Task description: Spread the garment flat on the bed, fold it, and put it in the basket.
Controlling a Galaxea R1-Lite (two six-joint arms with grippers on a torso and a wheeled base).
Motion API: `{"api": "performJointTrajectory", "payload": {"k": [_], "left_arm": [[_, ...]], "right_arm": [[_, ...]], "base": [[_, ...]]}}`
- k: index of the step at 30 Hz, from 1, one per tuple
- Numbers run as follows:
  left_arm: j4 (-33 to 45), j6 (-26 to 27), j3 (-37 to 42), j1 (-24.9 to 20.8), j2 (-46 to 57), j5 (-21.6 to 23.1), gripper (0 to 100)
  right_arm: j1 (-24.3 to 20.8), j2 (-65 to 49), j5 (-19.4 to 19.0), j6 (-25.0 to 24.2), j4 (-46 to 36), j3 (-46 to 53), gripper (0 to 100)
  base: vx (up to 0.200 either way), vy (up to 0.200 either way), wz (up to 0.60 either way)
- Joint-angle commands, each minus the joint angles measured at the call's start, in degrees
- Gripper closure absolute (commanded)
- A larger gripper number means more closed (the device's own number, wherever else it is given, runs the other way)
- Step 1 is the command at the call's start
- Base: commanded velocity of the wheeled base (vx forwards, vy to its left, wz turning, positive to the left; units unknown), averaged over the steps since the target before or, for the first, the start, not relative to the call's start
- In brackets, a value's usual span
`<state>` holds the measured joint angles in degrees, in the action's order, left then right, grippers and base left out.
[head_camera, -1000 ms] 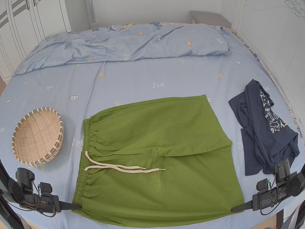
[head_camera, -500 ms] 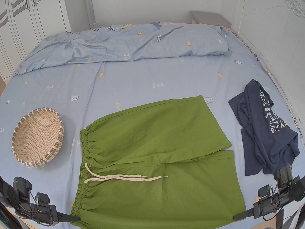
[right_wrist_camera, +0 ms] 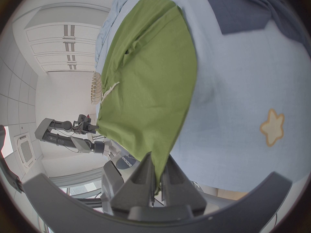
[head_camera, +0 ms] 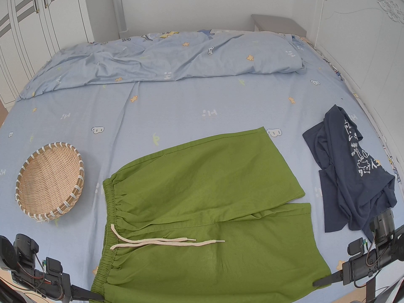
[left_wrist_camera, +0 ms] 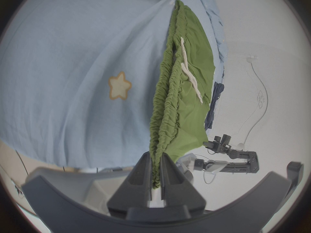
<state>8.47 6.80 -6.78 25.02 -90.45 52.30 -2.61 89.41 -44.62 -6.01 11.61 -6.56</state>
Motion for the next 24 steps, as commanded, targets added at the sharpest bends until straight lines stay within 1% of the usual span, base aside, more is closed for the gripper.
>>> {"api": "performJointTrajectory", "payload": {"k": [1, 2, 4, 5, 6, 8, 12, 15, 16, 17, 19, 20, 21, 22, 24], "left_arm": [[20.1, -0.7, -16.5, -2.1, 7.8, 0.5, 100], [26.5, -0.7, -21.6, -2.7, 8.2, 0.6, 100], [32.9, -0.8, -28.5, -4.6, 8.0, 0.9, 100], [34.4, -0.9, -30.6, -5.2, 7.9, 0.9, 100], [34.8, -0.9, -31.2, -5.3, 7.9, 0.9, 100], [36.5, -1.6, -37.2, -6.6, 5.7, 0.9, 100], [36.7, -2.6, -41.0, -6.6, 2.2, 1.0, 100], [36.8, -3.9, -45.3, -6.7, -1.7, 1.0, 100], [36.8, -3.9, -45.8, -6.7, -2.1, 1.0, 100], [36.8, -4.0, -47.8, -6.9, -4.0, 1.0, 100], [36.8, -4.1, -50.4, -7.1, -6.1, 1.0, 100], [36.8, -4.1, -50.9, -7.1, -6.4, 1.0, 100], [36.9, -5.0, -53.4, -7.1, -8.1, 1.0, 100], [36.9, -5.3, -53.8, -7.2, -8.3, 1.0, 100], [37.1, -7.3, -57.3, -7.3, -10.5, 1.0, 100]], "right_arm": [[-0.1, -7.1, -0.5, -1.7, -14.0, -14.6, 100], [0.0, -8.4, -0.6, -1.8, -19.8, -20.3, 100], [-0.2, -9.2, -0.7, -1.8, -27.4, -28.7, 100], [-0.3, -9.2, -0.8, -1.8, -30.1, -31.8, 100], [-0.3, -9.2, -0.9, -1.8, -30.8, -32.9, 100], [-0.5, -8.5, -1.0, -2.3, -37.1, -43.2, 100], [-0.6, -7.1, -1.5, -4.6, -38.8, -49.3, 100], [-0.6, -5.3, -3.3, -7.7, -38.6, -55.2, 100], [-0.6, -5.0, -3.4, -8.1, -38.7, -56.1, 100], [-0.6, -3.7, -3.4, -9.0, -38.9, -59.5, 100], [-0.9, -1.5, -3.4, -9.8, -39.0, -63.1, 100], [-1.1, -1.3, -3.3, -9.9, -39.1, -63.7, 100], [-2.0, 0.2, -2.9, -10.6, -39.3, -66.7, 100], [-2.1, 0.5, -2.9, -10.9, -39.5, -67.4, 100], [-3.1, 2.1, -2.6, -12.3, -40.5, -72.0, 100]], "base": [[0.000, 0.000, 0.00], [0.000, 0.000, 0.00], [0.000, 0.000, 0.00], [0.000, 0.000, 0.00], [0.000, 0.000, 0.00], [0.000, 0.000, 0.00], [0.000, 0.000, 0.00], [0.000, 0.000, 0.00], [0.000, 0.000, 0.00], [0.000, 0.000, 0.00], [0.000, 0.000, 0.00], [0.000, 0.000, 0.00], [0.000, 0.000, 0.00], [0.000, 0.000, 0.00], [0.000, 0.000, 0.00]]}}
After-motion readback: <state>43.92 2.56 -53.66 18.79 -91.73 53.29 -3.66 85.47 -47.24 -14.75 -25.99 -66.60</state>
